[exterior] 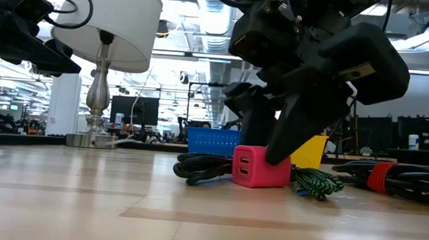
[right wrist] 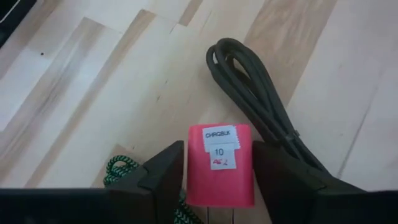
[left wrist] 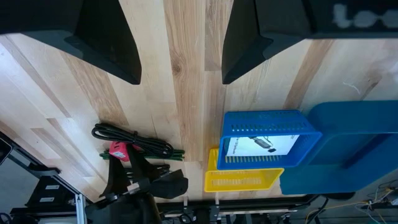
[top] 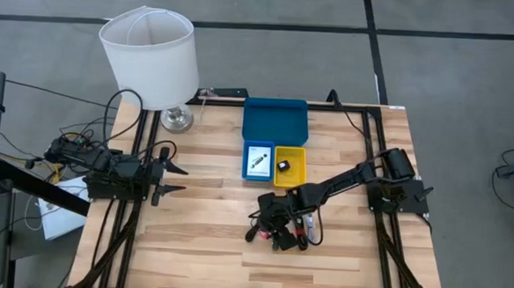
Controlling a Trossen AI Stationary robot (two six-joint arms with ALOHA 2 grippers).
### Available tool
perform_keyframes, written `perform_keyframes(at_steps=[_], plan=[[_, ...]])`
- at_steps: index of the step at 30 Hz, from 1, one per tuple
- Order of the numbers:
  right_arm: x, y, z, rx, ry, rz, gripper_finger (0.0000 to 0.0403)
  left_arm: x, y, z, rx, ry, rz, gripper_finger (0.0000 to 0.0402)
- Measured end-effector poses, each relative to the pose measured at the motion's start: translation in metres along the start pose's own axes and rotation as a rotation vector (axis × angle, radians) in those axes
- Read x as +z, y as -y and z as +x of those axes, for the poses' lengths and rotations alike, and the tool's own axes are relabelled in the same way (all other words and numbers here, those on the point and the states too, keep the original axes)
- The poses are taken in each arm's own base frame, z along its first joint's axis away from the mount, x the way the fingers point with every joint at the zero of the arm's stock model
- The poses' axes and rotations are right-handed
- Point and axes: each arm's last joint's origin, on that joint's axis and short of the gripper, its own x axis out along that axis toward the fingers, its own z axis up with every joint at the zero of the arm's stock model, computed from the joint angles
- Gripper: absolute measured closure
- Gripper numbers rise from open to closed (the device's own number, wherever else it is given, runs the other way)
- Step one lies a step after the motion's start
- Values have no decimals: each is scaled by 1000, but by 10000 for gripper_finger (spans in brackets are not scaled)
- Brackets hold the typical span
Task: Pick and place items into bin
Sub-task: Put the pink charger adapter into the yellow bin
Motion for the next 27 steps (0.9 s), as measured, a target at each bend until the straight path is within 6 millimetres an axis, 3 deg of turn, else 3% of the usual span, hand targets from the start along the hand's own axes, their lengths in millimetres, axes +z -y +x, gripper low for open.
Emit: perform_keyframes(at_steps=[8, 21, 27], plan=[[-1, 1, 10, 67, 19, 31, 266, 0, 0, 0, 0, 0, 0, 189], [1, -1, 3, 66, 4, 27, 266, 0, 0, 0, 0, -1, 0, 189], [10, -1, -6, 50, -58, 25, 256, 0, 0, 0, 0, 0, 0, 189]])
